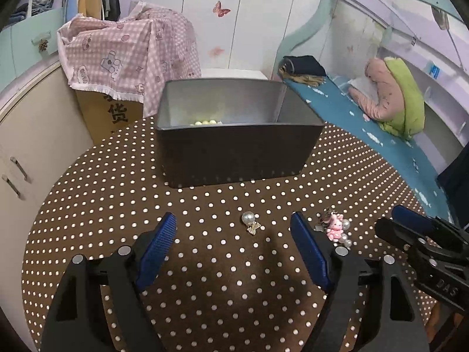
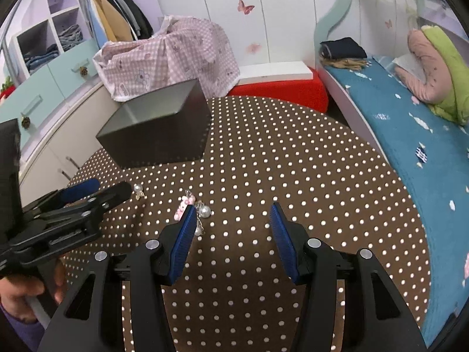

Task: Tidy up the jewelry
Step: 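Move the left gripper to the silver bead charm and close on it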

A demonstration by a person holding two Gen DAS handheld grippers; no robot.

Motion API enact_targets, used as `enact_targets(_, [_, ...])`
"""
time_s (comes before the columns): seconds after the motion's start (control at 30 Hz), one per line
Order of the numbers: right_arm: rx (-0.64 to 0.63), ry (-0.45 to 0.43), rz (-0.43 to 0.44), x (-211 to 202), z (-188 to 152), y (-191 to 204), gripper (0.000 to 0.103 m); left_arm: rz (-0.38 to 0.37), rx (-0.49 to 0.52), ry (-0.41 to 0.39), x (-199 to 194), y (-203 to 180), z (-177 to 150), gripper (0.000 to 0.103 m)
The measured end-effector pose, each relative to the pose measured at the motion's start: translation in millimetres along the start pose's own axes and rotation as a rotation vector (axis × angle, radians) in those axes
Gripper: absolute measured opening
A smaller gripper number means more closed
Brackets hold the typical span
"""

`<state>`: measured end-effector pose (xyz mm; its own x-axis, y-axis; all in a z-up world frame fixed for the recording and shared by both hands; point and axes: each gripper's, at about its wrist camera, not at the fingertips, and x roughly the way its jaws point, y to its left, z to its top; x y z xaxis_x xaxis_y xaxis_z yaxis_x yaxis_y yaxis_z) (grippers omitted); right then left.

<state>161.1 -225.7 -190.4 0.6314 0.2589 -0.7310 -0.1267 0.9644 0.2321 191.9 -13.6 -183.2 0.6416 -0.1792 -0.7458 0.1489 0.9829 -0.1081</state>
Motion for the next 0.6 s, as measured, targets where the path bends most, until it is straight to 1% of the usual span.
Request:
enact_targets(0.07, [0.003, 0.001, 0.000, 1.1, -1.5, -1.0, 0.051, 0.007, 0.006, 0.006, 6.1, -0.3, 1.3, 0.074])
enact_targets(0.1, [0.004, 0.002, 0.001, 1.8, -2.6, -1.6, 0.051, 0.008, 0.012, 0.010, 9.0, -1.3, 1.5, 0.066])
enact_targets(0.13, [0.004, 0.001, 0.000, 1.6, -1.8, -1.6, 0.051, 0.011, 0.016, 0.016, 11.6, -2.0, 1.4, 0.062])
enact_targets(0.2, [0.003, 0.002, 0.000, 2.3, -2.6, -0.6, 0.051, 0.022, 0.026, 0.018, 15.9, -2.6, 1.7, 0.059])
enact_targets(0.3, [-0.013, 0.005, 0.005, 3.6, -3.2, 4.7, 0.051, 0.012, 0.032, 0.038, 20.9, -2.5, 3.1, 0.047])
enact_targets(0.33, [-0.024, 0.009, 0.012, 4.3, -3.3, 7.9, 0.051, 0.013, 0.035, 0.036, 20.6, -2.5, 2.9, 0.036])
enact_targets(0.37, [-0.031, 0.011, 0.019, 4.4, -3.5, 10.3, 0.051, 0.013, 0.049, 0.036, 20.7, -3.4, 2.9, 0.029])
enact_targets(0.4, [-0.042, 0.010, 0.026, 4.6, -4.0, 15.7, 0.051, 0.017, 0.063, 0.036, 20.8, -4.7, 3.0, 0.015])
enact_targets(0.43, [-0.053, 0.008, 0.026, 4.5, -4.4, 19.9, 0.051, 0.002, 0.063, 0.039, 20.3, -4.1, 3.0, 0.009])
enact_targets(0.57, [-0.097, 0.015, 0.030, 8.5, -4.5, 37.7, 0.050, -0.006, 0.050, 0.038, 14.8, -0.7, -0.2, 0.009])
enact_targets(0.6, [-0.105, 0.017, 0.032, 9.9, -4.3, 41.5, 0.048, -0.011, 0.041, 0.035, 11.8, 1.5, -1.6, 0.009])
